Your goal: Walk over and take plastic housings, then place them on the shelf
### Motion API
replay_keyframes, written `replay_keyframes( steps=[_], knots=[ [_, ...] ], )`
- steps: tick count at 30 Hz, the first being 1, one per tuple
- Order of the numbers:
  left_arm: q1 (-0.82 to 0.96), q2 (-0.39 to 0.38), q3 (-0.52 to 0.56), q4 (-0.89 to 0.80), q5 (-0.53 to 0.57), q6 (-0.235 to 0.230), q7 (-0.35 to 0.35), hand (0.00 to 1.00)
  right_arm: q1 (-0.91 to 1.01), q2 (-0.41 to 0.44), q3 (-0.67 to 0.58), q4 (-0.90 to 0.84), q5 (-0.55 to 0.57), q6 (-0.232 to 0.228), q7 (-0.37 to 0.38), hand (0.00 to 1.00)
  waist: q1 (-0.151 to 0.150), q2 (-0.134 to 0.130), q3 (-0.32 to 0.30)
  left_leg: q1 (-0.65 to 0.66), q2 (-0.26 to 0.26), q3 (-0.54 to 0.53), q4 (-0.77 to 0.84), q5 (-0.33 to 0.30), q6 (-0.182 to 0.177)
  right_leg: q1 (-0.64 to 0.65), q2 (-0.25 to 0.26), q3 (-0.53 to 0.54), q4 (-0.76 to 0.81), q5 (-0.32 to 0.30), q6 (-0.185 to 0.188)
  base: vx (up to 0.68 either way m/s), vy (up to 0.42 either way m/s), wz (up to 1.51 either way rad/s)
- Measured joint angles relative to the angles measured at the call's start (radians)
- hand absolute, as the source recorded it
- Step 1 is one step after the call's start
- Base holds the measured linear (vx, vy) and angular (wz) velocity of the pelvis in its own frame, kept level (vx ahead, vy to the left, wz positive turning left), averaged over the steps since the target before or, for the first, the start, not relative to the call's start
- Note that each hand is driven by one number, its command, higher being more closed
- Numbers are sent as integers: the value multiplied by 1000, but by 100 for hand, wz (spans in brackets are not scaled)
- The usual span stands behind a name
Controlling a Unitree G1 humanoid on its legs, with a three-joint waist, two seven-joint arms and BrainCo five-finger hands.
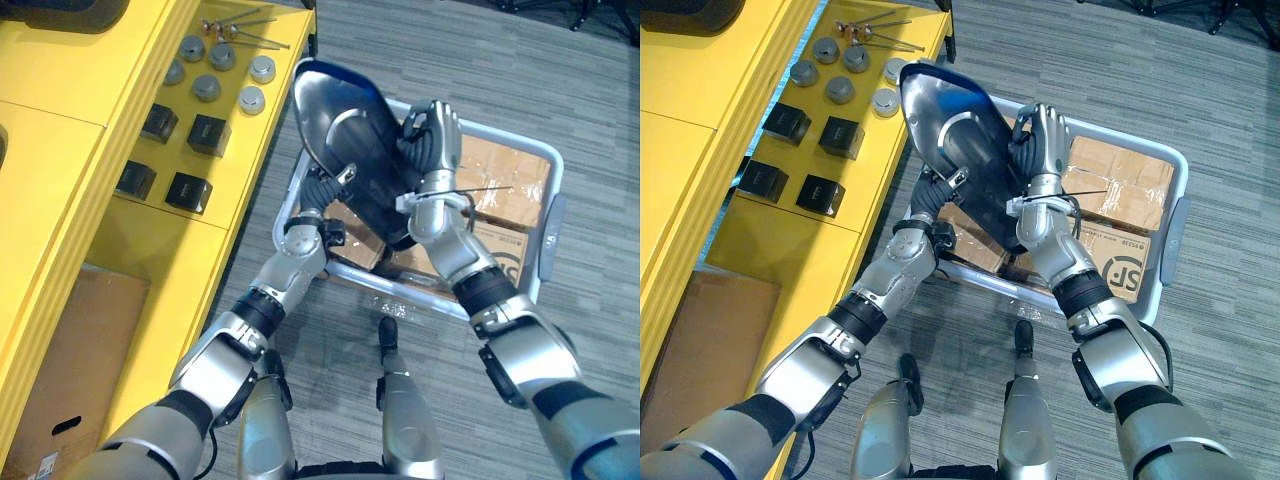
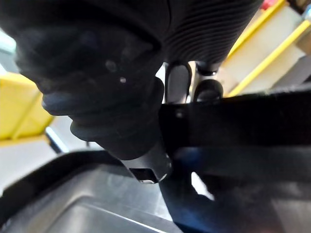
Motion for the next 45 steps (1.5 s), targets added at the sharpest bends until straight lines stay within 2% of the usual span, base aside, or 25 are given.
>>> replay_keyframes(
  steps=[4,9,10,15,17,20,21,22,23,24,26,28,30,31,33,35,39,41,43,45],
  knots=[
    [15,0,-12,-1,-4,-25,0,100,5,-5,12,-5,-3,-8,1,100,-6,0,0,1,1,1,1,0,0,1,1,1,0,0,0,-8,5,0],
    [49,0,-27,-5,-39,-80,2,100,22,-5,25,-10,-3,-29,2,100,-8,-2,0,18,2,5,-4,0,0,13,2,2,0,-1,-2,-2,4,-1],
    [60,0,-27,-16,-40,-87,11,100,26,-1,27,-12,-3,-30,2,0,-8,-2,0,20,2,4,-4,0,0,14,2,2,1,-1,-2,0,0,0],
    [107,-4,-25,-42,-36,-136,74,100,74,29,29,-15,11,-28,-3,0,-2,-10,1,67,3,8,-19,0,0,54,2,2,-2,-5,-4,0,0,0],
    [108,-5,-14,-55,-13,-156,116,100,106,46,24,-32,51,-19,-3,0,3,-16,-2,74,3,8,-21,0,0,62,2,1,-3,-11,-11,-16,7,0],
    [109,-5,8,-60,98,-157,166,100,147,69,5,-39,91,-15,-7,0,5,-34,-12,78,3,11,-28,1,-2,63,2,1,-5,-11,-12,0,0,0],
    [110,-6,7,-60,166,-156,193,100,177,80,-15,-54,97,-7,-19,0,9,-42,-17,87,3,13,-37,3,-4,66,3,2,-6,-11,-11,0,0,0],
    [110,-7,11,-71,244,-149,219,100,208,90,-32,-86,116,-1,-33,0,10,-48,-21,90,4,13,-39,3,-5,67,4,1,-6,-10,-10,0,0,0],
    [111,-7,14,-84,277,-146,232,100,221,92,-34,-105,125,1,-43,0,10,-50,-21,90,4,13,-39,3,-5,67,4,1,-6,-10,-10,31,14,-1],
    [115,-6,20,-128,387,-122,260,100,265,92,-59,-166,134,2,-54,0,9,-51,-22,93,4,15,-38,3,-5,70,4,2,-7,-10,-10,31,21,0],
    [121,-5,22,-156,463,-99,272,100,298,92,-74,-207,139,2,-63,0,9,-52,-23,104,4,17,-40,1,-7,80,5,2,-12,-10,-10,35,24,-3],
    [159,1,45,-210,598,-59,279,100,386,93,-86,-294,163,-5,-64,0,5,-68,-44,117,5,31,-48,-4,-7,81,5,13,-14,-14,-6,42,23,-15],
    [195,6,77,-239,649,-40,290,100,453,93,-123,-340,165,-6,-65,0,3,-81,-62,125,5,40,-49,-10,-6,82,6,24,-14,-16,-3,33,28,-15],
    [236,10,109,-252,692,-33,300,100,521,92,-185,-374,177,-10,-69,0,-7,-89,-87,127,6,45,-45,-17,-7,83,6,27,-15,-18,0,27,35,-10],
    [272,16,134,-252,729,-23,306,100,577,83,-244,-403,200,-11,-72,0,-9,-92,-102,150,8,58,-43,-28,-8,102,6,35,-22,-19,1,41,44,-17],
    [326,44,150,-252,797,2,309,100,650,61,-301,-458,205,-35,-87,0,-12,-86,-141,170,14,76,-36,-49,-8,116,10,52,-29,-24,5,29,63,-26],
    [378,55,151,-253,906,19,316,100,748,42,-345,-559,208,-89,-87,0,-17,-87,-185,187,14,90,-38,-58,-7,124,10,64,-33,-27,8,26,32,-10],
    [400,67,153,-253,964,34,335,100,797,41,-356,-604,265,-152,-54,0,-27,-87,-197,202,14,98,-41,-61,-7,135,10,75,-36,-28,9,10,31,-8],
    [417,78,168,-253,1006,33,352,100,847,41,-362,-650,332,-196,-10,0,-32,-88,-200,221,14,118,-47,-64,-7,139,9,88,-39,-28,10,-7,31,-20],
    [426,89,172,-253,1021,30,361,100,903,42,-386,-680,373,-214,20,0,-36,-88,-204,228,13,120,-53,-65,-8,146,9,90,-47,-29,10,-3,9,-7]
  ],
)
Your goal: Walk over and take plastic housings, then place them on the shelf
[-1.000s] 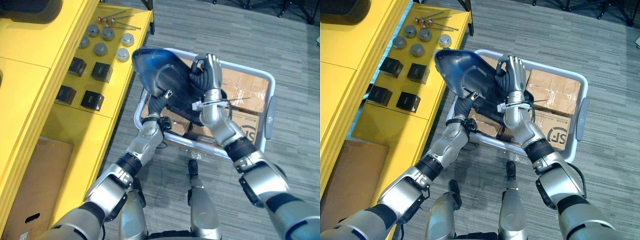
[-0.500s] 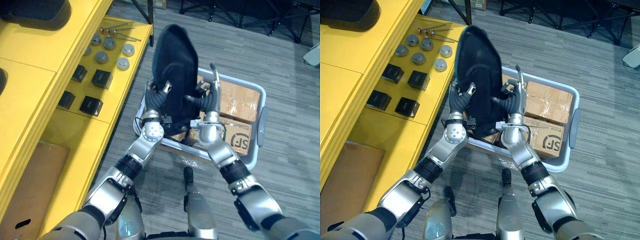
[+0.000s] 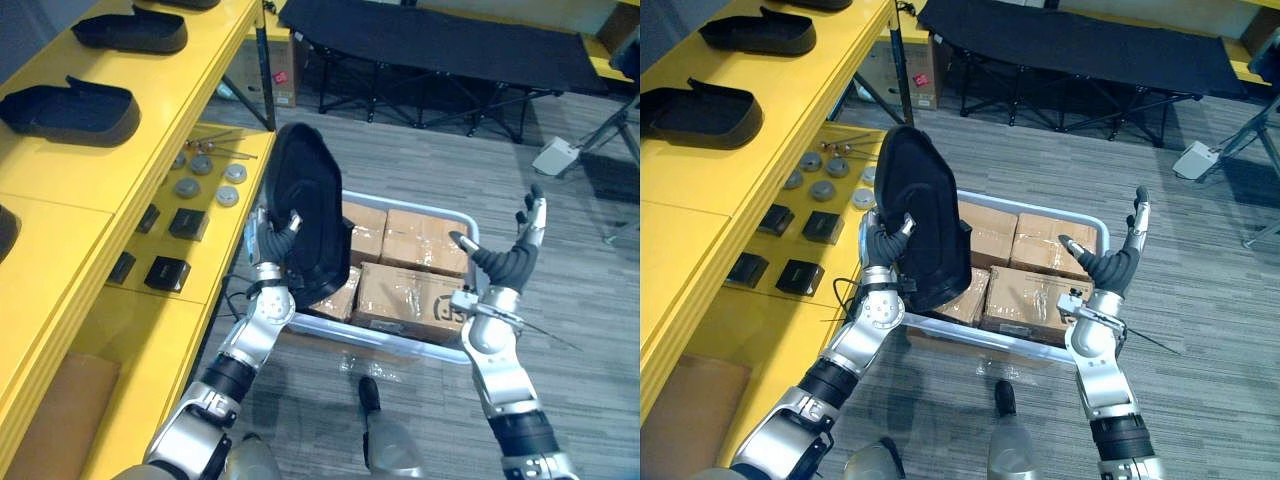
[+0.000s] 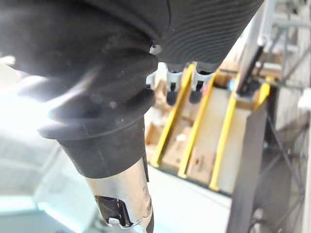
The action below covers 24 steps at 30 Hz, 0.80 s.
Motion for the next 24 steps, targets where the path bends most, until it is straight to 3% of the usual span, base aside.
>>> replay_keyframes(
  steps=[2,4,5,9,15,19,24],
  knots=[
    [18,2,3,0,8,-25,19,100,69,1,-36,-1,19,-8,26,0,-2,1,-18,0,0,3,-9,0,0,-1,0,0,-7,-3,1,0,0,0],
    [70,-3,2,-29,-40,-116,25,100,146,19,-56,6,52,-10,48,0,-8,7,-44,1,-2,10,-23,1,-1,-9,0,4,-10,-2,1,38,7,-6],
    [87,-5,1,-54,-47,-131,25,100,162,28,-58,7,61,-10,49,0,-9,9,-47,2,-3,13,-26,1,-1,-11,0,7,-10,-2,1,47,19,-11],
    [242,-56,-9,-305,-149,-255,-21,100,260,158,-73,121,144,-11,50,0,-18,21,-74,21,-14,25,-53,1,-1,-12,-5,18,-11,-8,7,47,34,-5],
    [375,-100,5,-475,-258,-304,-142,100,317,211,-111,145,185,-14,78,0,-13,65,-123,39,-18,23,-72,1,-1,6,-9,5,-10,-23,12,-1,11,3],
    [468,-107,57,-565,-267,-305,-187,100,311,212,-112,145,186,-24,160,0,11,80,-145,54,-22,-11,-90,10,-3,44,-14,-40,-12,-35,10,-30,-3,24],
    [587,-115,210,-717,-267,-303,-209,100,249,206,-24,161,204,-34,243,0,87,74,-153,47,-55,-120,-148,65,1,90,-42,-152,-17,-47,11,-18,-5,68]
  ],
)
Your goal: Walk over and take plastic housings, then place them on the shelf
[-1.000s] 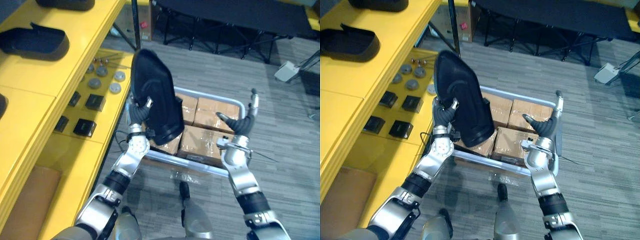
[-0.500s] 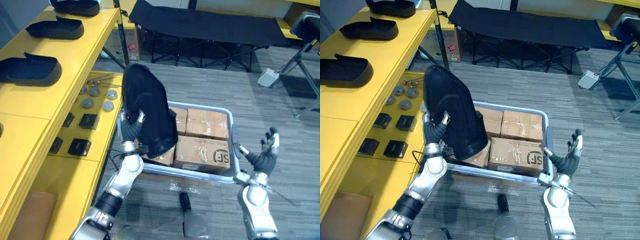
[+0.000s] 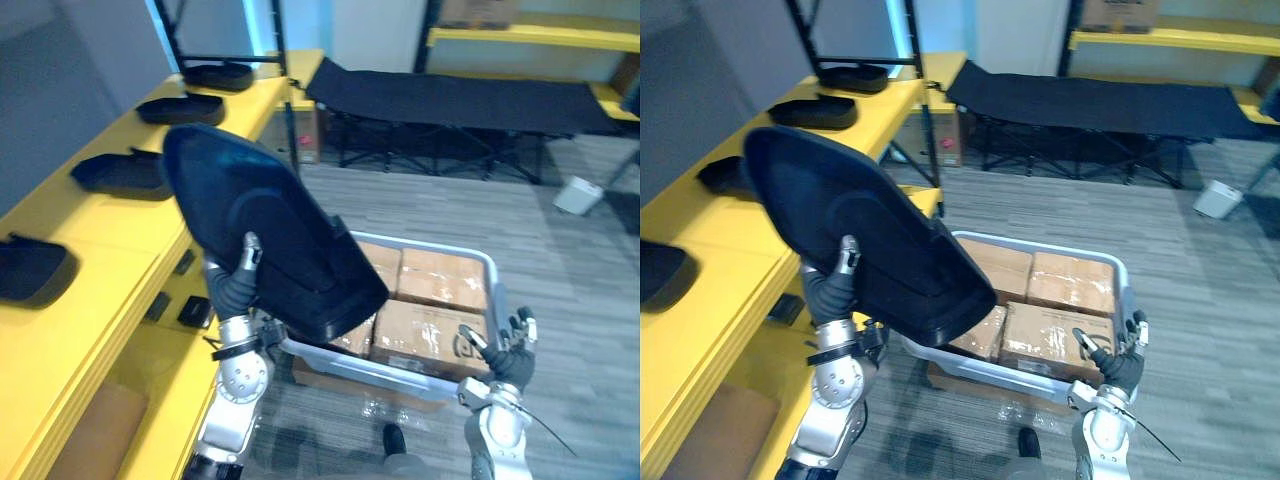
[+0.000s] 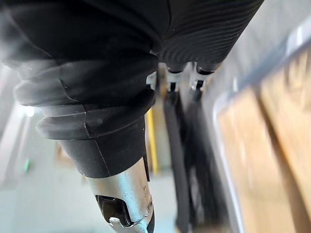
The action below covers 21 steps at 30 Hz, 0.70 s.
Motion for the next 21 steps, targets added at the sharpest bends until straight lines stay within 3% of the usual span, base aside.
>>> replay_keyframes(
  steps=[6,11,14,17,18,19,20,21],
  knots=[
    [168,-9,232,-118,-27,-3,-30,100,-214,-42,113,79,-2,-10,33,0,134,-14,-7,-19,-34,-146,-58,68,4,63,-23,-164,-1,-7,2,-13,-8,72],
    [252,-14,357,-145,-50,-15,-117,100,-295,-46,151,76,-2,-14,41,0,192,-44,-22,-52,-64,-241,-85,82,9,85,-41,-243,10,-54,15,-35,14,59],
    [268,-22,367,-167,-102,-29,-207,100,-250,-51,135,35,-2,35,20,0,170,-42,-21,-87,-70,-367,-80,97,19,83,4,-159,116,-186,20,36,-44,101],
    [262,-21,357,-169,-137,-51,-278,100,-187,-51,61,-10,-8,51,22,0,154,-48,-25,-123,-83,-438,-83,127,4,90,-1,-239,188,-237,7,87,-95,120],
    [245,-13,340,-168,-148,-51,-295,100,-157,-50,5,-29,-24,53,23,0,140,-52,-27,-155,-89,-418,-86,144,39,100,-11,-301,196,-243,1,58,-30,122],
    [227,-4,329,-163,-159,-51,-309,100,-140,-47,-32,-40,-28,53,23,0,126,-50,-18,-172,-86,-367,-91,153,95,116,-20,-345,198,-245,-1,67,-12,216],
    [170,5,295,-127,-199,-57,-361,100,-95,-48,-116,-59,-30,53,20,0,79,-38,0,-192,-36,-160,-94,190,185,152,-41,-426,225,-250,-6,54,35,201],
    [151,4,276,-110,-219,-58,-380,100,-78,-54,-149,-64,-30,53,18,0,69,-30,7,-190,-21,-87,-93,219,195,167,-52,-444,244,-255,-4,90,107,215]
  ],
)
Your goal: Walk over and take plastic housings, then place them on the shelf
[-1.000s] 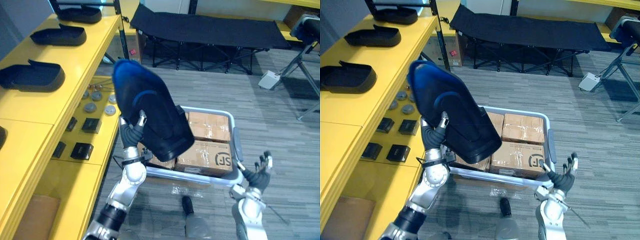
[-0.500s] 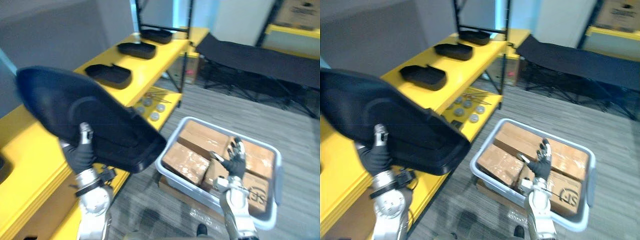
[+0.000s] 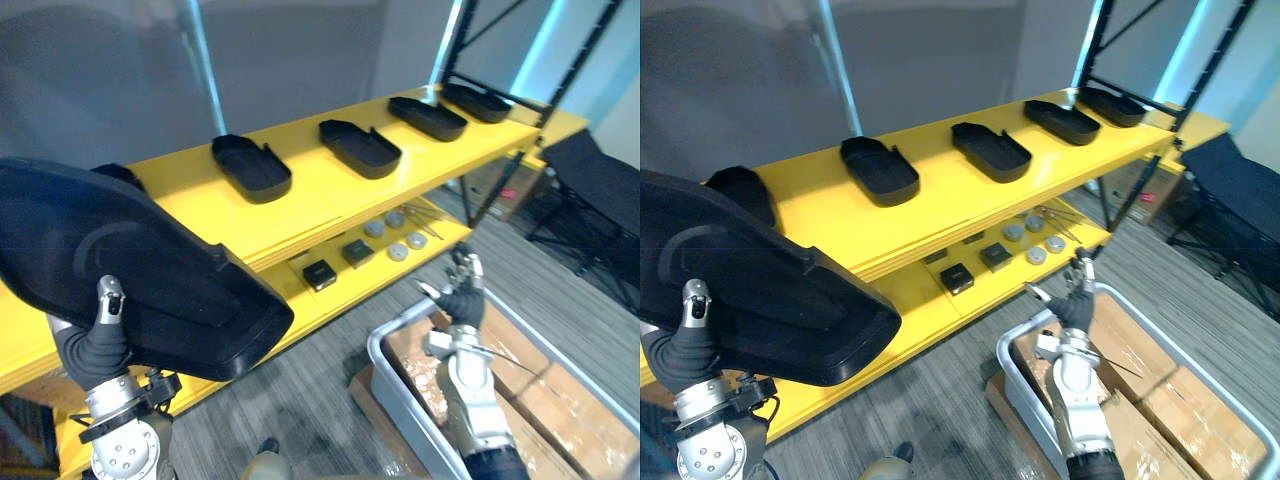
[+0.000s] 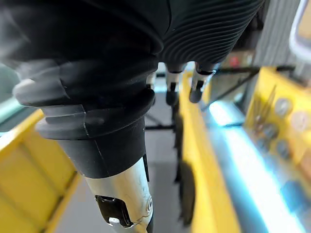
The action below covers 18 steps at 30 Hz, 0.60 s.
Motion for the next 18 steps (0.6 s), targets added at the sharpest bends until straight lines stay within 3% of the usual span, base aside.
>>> replay_keyframes(
  steps=[1,2,5,8,9,11,12,13,15,16,17,18],
  knots=[
    [-15,-1,-35,17,-47,-1,-29,100,24,-11,-50,-7,0,-3,1,0,-19,15,1,5,-8,72,-3,70,-75,15,-31,-16,47,-23,13,81,181,117],
    [-16,0,-53,17,-66,-4,-35,100,30,-11,-63,-10,0,-10,2,0,-21,20,5,20,-30,72,-17,69,-78,13,-60,1,77,-33,13,65,187,75],
    [-11,0,-45,22,-66,-10,-25,100,15,8,-23,-22,1,-40,29,0,6,11,36,19,-39,104,10,45,-99,0,-75,50,71,-33,13,-8,99,-25],
    [11,-1,-44,44,-63,-13,-12,100,-7,31,11,-56,2,-74,67,0,12,4,81,-32,-15,126,181,-56,-107,1,-80,83,81,-82,12,-104,50,-37],
    [11,-5,-46,48,-61,-16,-11,100,-10,31,13,-62,7,-96,71,0,6,4,94,-70,-8,120,266,-98,-105,-1,-87,98,102,-122,58,-116,92,1],
    [14,-12,-47,53,-39,-17,-10,100,-7,42,12,-51,6,-110,61,0,4,16,118,-88,4,105,362,-156,-102,8,-95,99,160,-164,74,-106,127,13],
    [14,-9,-42,52,-10,-27,-10,100,-7,62,9,-48,7,-116,44,0,7,3,125,-84,-14,101,373,-168,-99,25,-110,93,165,-182,71,-11,100,22],
    [12,-7,-41,51,-4,-32,-13,100,-8,72,7,-48,9,-123,42,0,9,-6,125,-83,-27,102,381,-171,-92,26,-127,94,164,-190,61,48,162,23],
    [5,-2,-32,47,-4,-37,-25,100,-1,84,6,-50,11,-141,42,0,12,-18,125,-69,-63,155,468,-237,-24,45,-154,92,180,-189,20,106,149,23],
    [-14,1,-16,51,-3,-37,-28,100,11,82,8,-52,11,-150,48,0,5,-1,124,-47,-82,157,451,-286,-37,1,-184,148,348,-153,-35,178,183,58],
    [-37,14,-9,52,-3,-35,-29,100,27,90,8,-49,12,-151,57,0,0,-15,129,-9,-117,140,397,-282,-32,-92,-215,239,517,-51,-122,222,220,63],
    [-43,25,-6,49,-2,-35,-27,100,29,91,8,-48,12,-152,67,0,-2,-12,126,16,-125,135,361,-277,-31,-128,-216,284,570,26,-140,173,150,57]
  ],
)
